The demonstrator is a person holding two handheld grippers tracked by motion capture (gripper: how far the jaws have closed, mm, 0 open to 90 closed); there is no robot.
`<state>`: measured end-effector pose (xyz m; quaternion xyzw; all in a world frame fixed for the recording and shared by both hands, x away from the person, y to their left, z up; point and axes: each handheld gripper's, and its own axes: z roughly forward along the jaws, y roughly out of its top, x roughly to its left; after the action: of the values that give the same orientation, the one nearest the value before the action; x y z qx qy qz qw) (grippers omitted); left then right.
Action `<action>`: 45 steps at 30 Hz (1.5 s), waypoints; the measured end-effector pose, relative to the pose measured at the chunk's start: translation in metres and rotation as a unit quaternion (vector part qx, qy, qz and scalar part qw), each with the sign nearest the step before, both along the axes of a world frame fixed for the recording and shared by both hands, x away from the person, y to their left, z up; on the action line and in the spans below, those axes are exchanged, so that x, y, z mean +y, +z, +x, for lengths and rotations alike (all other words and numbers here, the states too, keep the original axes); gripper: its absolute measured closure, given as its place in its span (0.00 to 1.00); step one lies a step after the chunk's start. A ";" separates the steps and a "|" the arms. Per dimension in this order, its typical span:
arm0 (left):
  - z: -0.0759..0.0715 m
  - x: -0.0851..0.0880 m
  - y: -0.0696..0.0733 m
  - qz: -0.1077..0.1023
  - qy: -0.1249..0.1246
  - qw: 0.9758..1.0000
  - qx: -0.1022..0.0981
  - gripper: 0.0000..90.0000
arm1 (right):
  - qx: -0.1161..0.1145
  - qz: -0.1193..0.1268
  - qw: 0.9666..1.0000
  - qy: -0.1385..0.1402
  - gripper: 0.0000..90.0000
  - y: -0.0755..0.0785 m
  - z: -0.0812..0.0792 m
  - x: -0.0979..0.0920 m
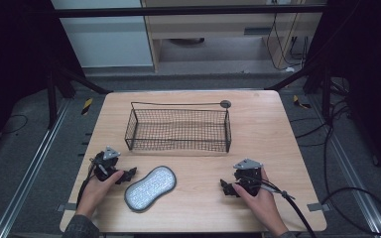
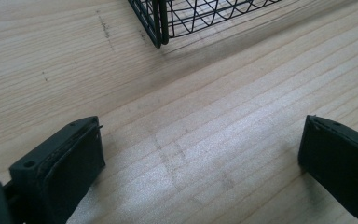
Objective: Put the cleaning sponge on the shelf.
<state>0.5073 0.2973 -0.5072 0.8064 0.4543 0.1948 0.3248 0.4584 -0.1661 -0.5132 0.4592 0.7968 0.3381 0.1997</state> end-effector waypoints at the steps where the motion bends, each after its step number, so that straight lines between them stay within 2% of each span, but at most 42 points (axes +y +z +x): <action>1: 0.001 -0.001 0.001 0.004 -0.002 1.000 0.005 0.00 | 0.000 0.001 1.000 0.004 0.01 0.000 0.000 0.000; 5: 0.001 -0.002 0.003 0.006 -0.011 1.000 0.009 0.00 | 0.002 0.002 1.000 0.006 0.01 0.000 0.000 -0.001; 6: 0.001 -0.003 0.005 0.006 -0.014 1.000 0.006 0.04 | 0.000 0.000 1.000 0.007 0.01 0.000 0.001 -0.001; 8: 0.000 -0.003 0.010 0.002 -0.011 1.000 -0.001 0.03 | 0.000 0.001 1.000 0.009 0.01 0.000 0.001 -0.001; 9: -0.001 -0.003 0.013 0.008 -0.011 1.000 -0.006 0.03 | 0.000 0.001 1.000 0.009 0.01 0.000 0.001 -0.001; 12: -0.010 -0.007 0.025 0.013 -0.011 1.000 -0.008 0.03 | 0.000 0.000 1.000 0.010 0.01 0.000 0.001 -0.001; 13: -0.010 -0.007 0.025 0.013 -0.011 1.000 -0.008 0.03 | 0.000 0.000 1.000 0.010 0.01 0.000 0.001 -0.001; 14: -0.015 -0.010 0.032 0.012 -0.025 0.999 -0.016 0.03 | 0.000 0.000 1.000 0.011 0.01 0.000 0.001 -0.001; 16: -0.020 -0.014 0.038 0.012 -0.040 0.999 -0.018 0.03 | 0.000 0.001 1.000 0.012 0.01 0.000 0.001 -0.002; 19: -0.025 -0.020 0.045 0.007 -0.046 0.999 -0.015 0.04 | 0.001 0.001 1.000 0.011 0.01 0.000 0.000 -0.001; 20: -0.029 -0.026 0.050 0.005 -0.062 0.998 -0.010 0.04 | 0.000 0.001 1.000 0.011 0.01 0.000 0.000 -0.002; 26: -0.041 -0.044 0.064 0.022 -0.071 0.997 -0.009 0.06 | 0.000 0.001 1.000 0.012 0.01 0.000 0.000 -0.002; 30: -0.046 -0.057 0.064 0.051 -0.082 0.995 0.005 0.07 | 0.001 0.001 1.000 0.010 0.01 0.000 -0.001 -0.002; 34: -0.048 -0.064 0.064 0.067 -0.090 0.994 0.010 0.08 | 0.001 0.000 1.000 0.011 0.01 0.000 -0.001 -0.002; 36: -0.048 -0.069 0.063 0.073 -0.101 0.992 0.019 0.08 | 0.001 0.000 1.000 0.011 0.01 0.000 -0.001 -0.002; 38: -0.049 -0.075 0.063 0.091 -0.112 0.989 0.027 0.08 | 0.000 0.000 1.000 0.011 0.01 0.000 -0.001 -0.002; 41: -0.049 -0.079 0.064 0.095 -0.123 0.987 0.037 0.10 | 0.000 0.000 1.000 0.010 0.01 0.000 -0.001 -0.002; 42: -0.049 -0.082 0.064 0.099 -0.132 0.985 0.047 0.10 | 0.000 0.000 1.000 0.009 0.01 0.000 -0.001 -0.002; 45: -0.050 -0.083 0.066 0.100 -0.139 0.984 0.053 0.12 | 0.000 0.000 1.000 0.008 0.01 0.000 -0.002 -0.002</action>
<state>0.4573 0.2145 -0.4408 0.8992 0.3328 0.1488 0.2419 0.4567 -0.1677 -0.5132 0.4529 0.8006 0.3392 0.1972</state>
